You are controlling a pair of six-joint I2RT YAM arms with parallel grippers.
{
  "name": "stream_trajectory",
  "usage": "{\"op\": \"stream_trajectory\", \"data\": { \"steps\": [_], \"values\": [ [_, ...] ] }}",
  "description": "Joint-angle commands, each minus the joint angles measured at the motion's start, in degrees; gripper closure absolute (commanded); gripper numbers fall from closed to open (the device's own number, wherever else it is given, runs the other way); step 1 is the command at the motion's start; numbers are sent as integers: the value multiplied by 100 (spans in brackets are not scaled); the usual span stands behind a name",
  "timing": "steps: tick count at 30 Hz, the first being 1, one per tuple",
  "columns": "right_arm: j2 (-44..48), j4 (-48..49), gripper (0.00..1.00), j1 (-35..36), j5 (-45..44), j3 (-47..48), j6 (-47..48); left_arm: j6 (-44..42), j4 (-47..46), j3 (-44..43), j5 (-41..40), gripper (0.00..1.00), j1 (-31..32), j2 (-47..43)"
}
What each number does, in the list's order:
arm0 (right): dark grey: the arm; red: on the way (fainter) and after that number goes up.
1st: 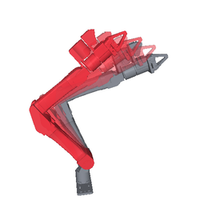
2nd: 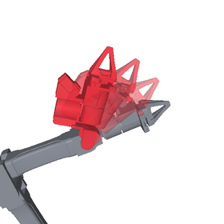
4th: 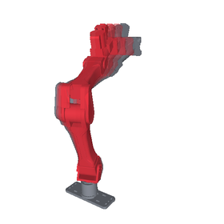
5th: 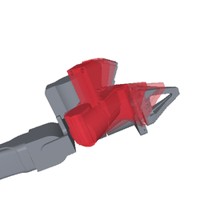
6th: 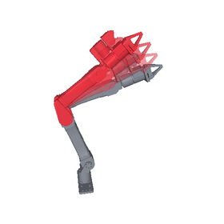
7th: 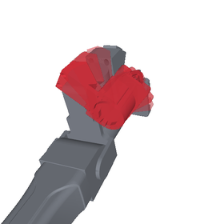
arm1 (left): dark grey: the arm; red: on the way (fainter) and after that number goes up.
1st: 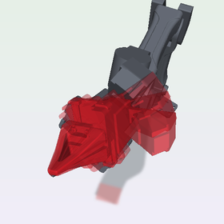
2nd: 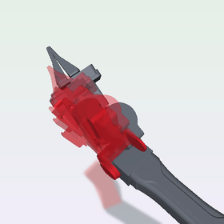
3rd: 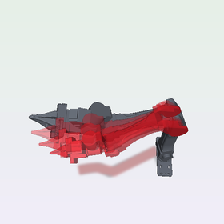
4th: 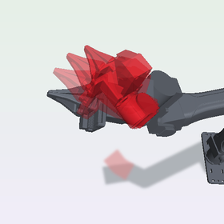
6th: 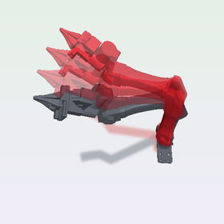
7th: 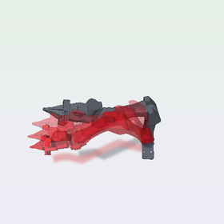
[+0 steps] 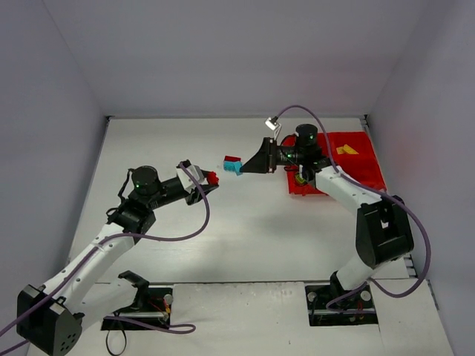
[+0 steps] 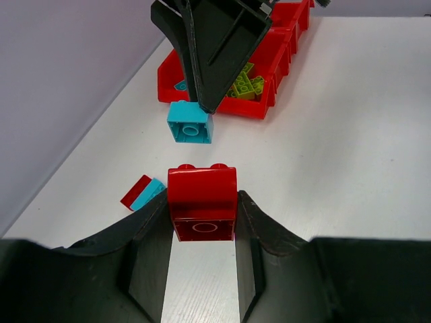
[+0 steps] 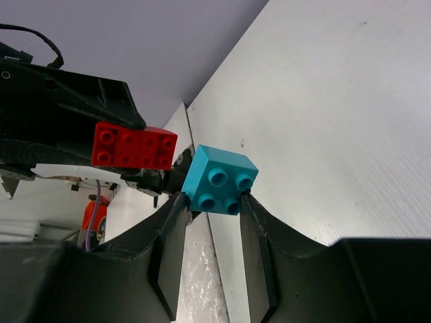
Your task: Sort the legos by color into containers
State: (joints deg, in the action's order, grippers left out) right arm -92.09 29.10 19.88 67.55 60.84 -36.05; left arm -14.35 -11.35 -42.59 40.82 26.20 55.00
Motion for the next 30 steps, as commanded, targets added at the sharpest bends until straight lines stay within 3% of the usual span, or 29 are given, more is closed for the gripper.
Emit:
{"op": "stream_trajectory", "data": {
  "steps": [1, 3, 7, 10, 13, 22, 28, 29, 30],
  "values": [
    [516, 26, 100, 8, -30, 60, 344, -103, -350, -232, 155, 79, 0, -78],
    [578, -463, 100, -247, -311, 121, 694, -51, -341, -250, 119, 79, 0, -60],
    [631, -1660, 100, -686, -1759, 454, 1775, 178, -280, -346, -204, 79, 0, 45],
    [596, -2040, 100, -950, -3513, 648, 2513, 406, -244, -426, -486, 80, 0, 168],
    [404, -2066, 100, -1038, -4562, 824, 2918, 600, -192, -513, -662, 80, 0, 300],
    [-675, -2066, 100, -1153, -6127, 1675, 3403, 653, 221, -750, -970, 80, 0, 617],
    [-1134, -2093, 100, -1320, -6509, 1835, 3307, 626, 327, -830, -927, 79, 0, 591],
    [-1187, -2084, 98, -1346, -6500, 1896, 3298, 618, 327, -830, -874, 80, -9, 582],
    [-1232, -2084, 89, -1364, -6491, 1914, 3298, 618, 327, -830, -848, 80, -9, 573]
  ]
}}
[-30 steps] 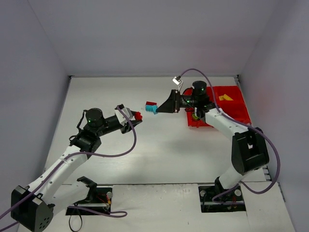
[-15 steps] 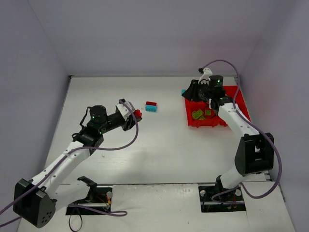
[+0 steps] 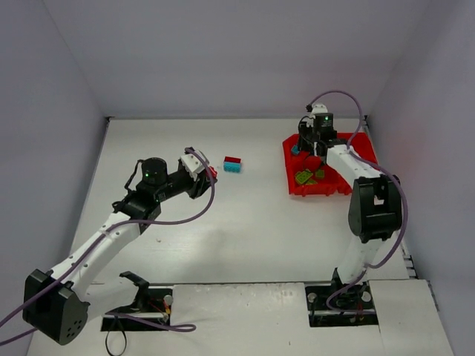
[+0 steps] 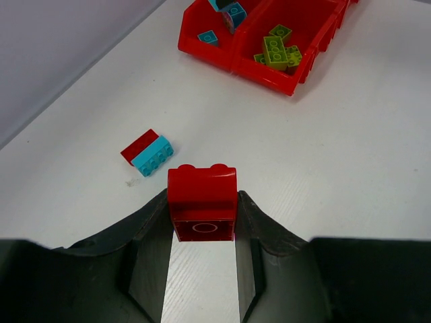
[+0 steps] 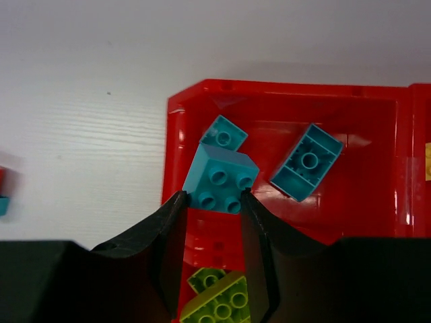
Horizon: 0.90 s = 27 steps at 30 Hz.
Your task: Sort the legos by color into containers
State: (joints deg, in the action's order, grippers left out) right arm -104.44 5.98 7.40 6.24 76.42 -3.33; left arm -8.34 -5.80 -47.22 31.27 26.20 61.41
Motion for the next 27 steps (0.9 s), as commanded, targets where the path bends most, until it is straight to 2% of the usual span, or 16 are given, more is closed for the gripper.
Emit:
{"op": "stream_trajectory", "data": {
  "steps": [1, 2, 4, 7, 12, 16, 17, 19, 20, 26, 27],
  "values": [
    [-93, 228, 84, -116, -352, 391, 26, 8, -237, -358, 143, 80, -9, -85],
    [-137, 228, 77, -125, -352, 452, 26, 8, -246, -349, 160, 79, -9, -102],
    [-251, 185, 74, -125, -343, 540, 8, 8, -263, -340, 160, 80, -18, -111],
    [-252, 184, 55, -133, -290, 610, -1, -10, -263, -340, 230, 79, -9, -103],
    [46, 167, 41, -125, -9, 480, -1, -45, -325, -305, 512, 80, -9, -120],
    [740, 88, 39, -107, 640, 93, -176, -185, -316, -288, 827, 79, 8, -146],
    [889, 96, 39, -64, 1198, -21, -290, -212, -334, -279, 872, 80, 17, -147],
    [1355, 158, 39, 33, 1720, -345, -457, -317, -334, -261, 960, 79, 26, -164],
    [1496, 202, 38, 234, 2027, -443, -536, -352, -290, -270, 995, 80, 26, -164],
    [2314, 534, 38, 1368, 2521, -935, -1107, -677, -184, -244, 1337, 79, 61, -190],
    [2454, 684, 38, 1561, 2897, -1015, -1230, -826, -158, -226, 1356, 79, 96, -217]
  ]
}}
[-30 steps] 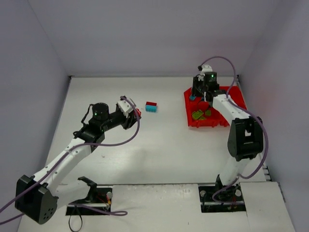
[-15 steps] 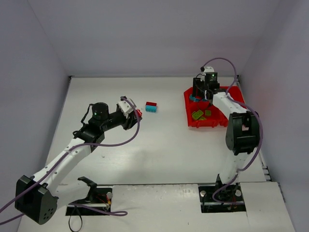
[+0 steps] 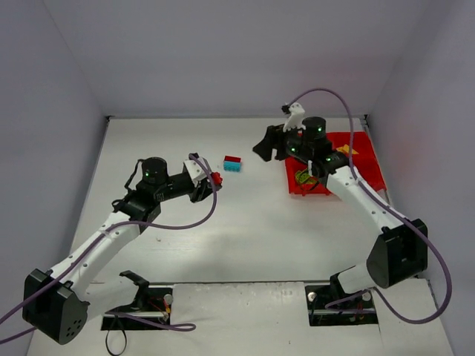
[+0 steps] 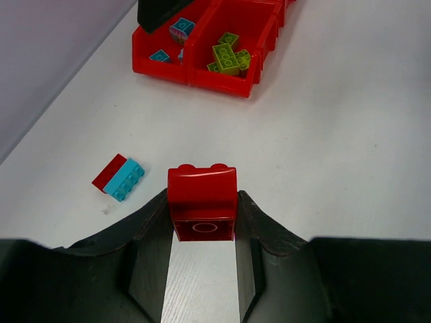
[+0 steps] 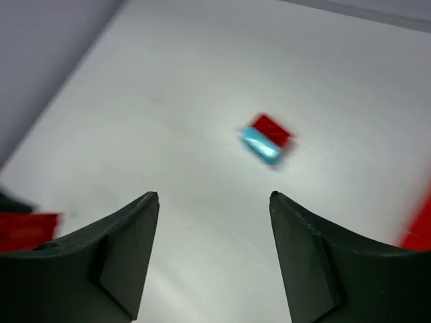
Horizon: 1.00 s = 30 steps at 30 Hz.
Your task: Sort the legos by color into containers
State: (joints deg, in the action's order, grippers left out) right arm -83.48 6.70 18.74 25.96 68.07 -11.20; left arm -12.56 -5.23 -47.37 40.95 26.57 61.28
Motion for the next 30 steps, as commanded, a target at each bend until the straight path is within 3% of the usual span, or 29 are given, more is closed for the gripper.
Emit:
{"op": "stream_trajectory", "data": {
  "steps": [1, 5, 30],
  "values": [
    [420, 752, 35, 489, 1112, -328, -714, -484, -119, -193, 405, 79, 77, -221],
    [754, 1386, 30, 788, 1597, -593, -1191, -748, 84, -220, 203, 79, 103, -265],
    [131, 1255, 35, 1887, 1061, -330, -1341, -906, 418, -360, -368, 80, 279, -72]
  ]
}}
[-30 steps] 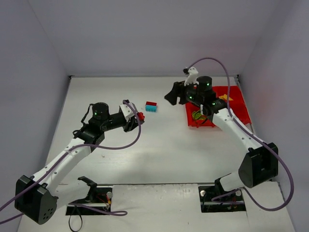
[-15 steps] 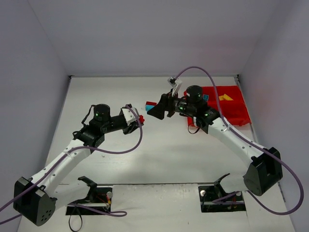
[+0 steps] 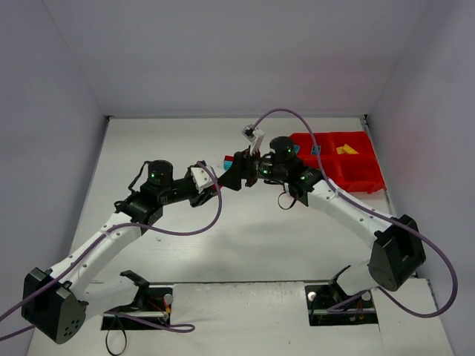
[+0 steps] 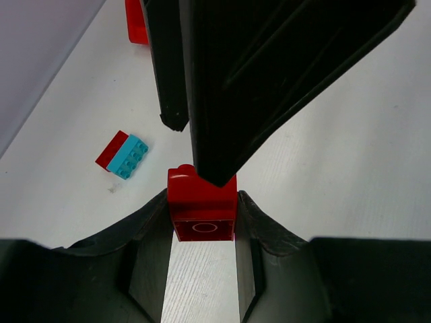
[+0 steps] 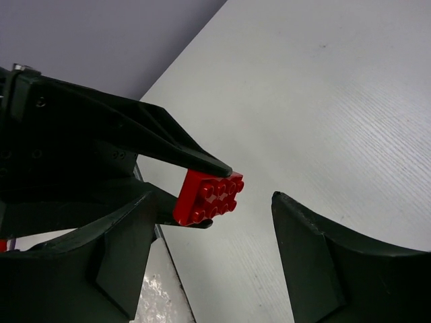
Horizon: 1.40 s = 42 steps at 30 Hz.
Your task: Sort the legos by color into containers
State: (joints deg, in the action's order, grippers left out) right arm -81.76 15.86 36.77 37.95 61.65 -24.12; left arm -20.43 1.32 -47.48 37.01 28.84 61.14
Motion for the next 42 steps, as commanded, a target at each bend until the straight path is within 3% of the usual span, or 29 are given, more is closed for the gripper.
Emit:
{"op": "stream_trajectory", "data": {
  "steps": [1, 15, 18, 21, 22, 23, 24, 25, 31, 34, 38, 42],
  "values": [
    [-112, 348, 35, 93, -165, 313, -66, -111, -238, -349, 25, 80, 43, -59],
    [-490, 453, 45, 374, -113, 374, -225, -102, -282, -332, -273, 80, 157, -6],
    [-499, 453, 54, 392, -43, 348, -251, -76, -299, -323, -423, 80, 157, -6],
    [-508, 392, 73, 383, 1, 348, -225, -58, -326, -323, -449, 79, 157, 3],
    [-517, 366, 84, 383, -42, 348, -207, -49, -334, -323, -467, 79, 157, -6],
    [-517, 313, 91, 392, -51, 374, -164, -41, -326, -323, -476, 76, 148, 3],
    [-508, 278, 95, 383, -86, 374, -137, -32, -326, -323, -485, 62, 148, -6],
    [-491, 234, 100, 383, -234, 392, -93, -23, -334, -323, -528, 58, 157, -6],
    [-341, -231, 100, 129, -904, 401, 293, 249, -352, -384, -730, 32, 148, 64],
    [-139, -381, 100, -292, -1421, 304, 443, 495, -387, -437, -880, 25, 148, 91],
    [265, -671, 100, -987, -2097, 181, 732, 872, -431, -507, -1231, 24, 157, 178],
    [564, -1049, 100, -1820, -3413, 155, 1233, 1268, -484, -586, -1679, 24, 157, 284]
  ]
}}
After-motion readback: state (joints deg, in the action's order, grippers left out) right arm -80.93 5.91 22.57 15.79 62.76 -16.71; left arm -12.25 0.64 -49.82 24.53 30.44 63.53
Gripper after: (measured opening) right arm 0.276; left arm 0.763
